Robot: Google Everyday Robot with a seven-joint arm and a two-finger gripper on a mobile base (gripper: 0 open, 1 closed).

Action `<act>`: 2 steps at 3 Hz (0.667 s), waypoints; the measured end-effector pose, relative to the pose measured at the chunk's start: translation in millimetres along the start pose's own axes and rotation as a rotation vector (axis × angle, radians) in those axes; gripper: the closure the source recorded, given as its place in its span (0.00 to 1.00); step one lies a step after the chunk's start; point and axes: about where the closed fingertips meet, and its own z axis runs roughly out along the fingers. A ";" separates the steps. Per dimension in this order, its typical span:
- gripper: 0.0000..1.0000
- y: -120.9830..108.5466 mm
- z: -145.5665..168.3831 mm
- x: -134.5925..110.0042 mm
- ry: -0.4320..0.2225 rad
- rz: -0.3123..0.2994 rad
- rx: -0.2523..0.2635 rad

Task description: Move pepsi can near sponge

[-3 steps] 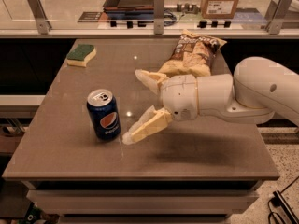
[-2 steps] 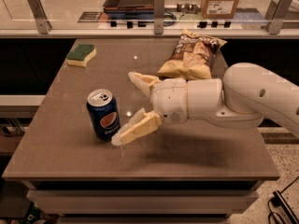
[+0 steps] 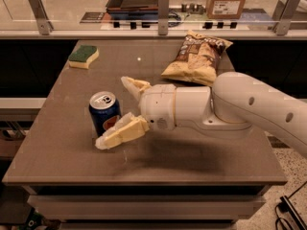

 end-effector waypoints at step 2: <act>0.18 2.9 11.5 -7.9 -0.031 -0.001 -0.015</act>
Offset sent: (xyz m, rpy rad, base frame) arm 0.0005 0.0103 0.0040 0.0287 -0.0016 0.0120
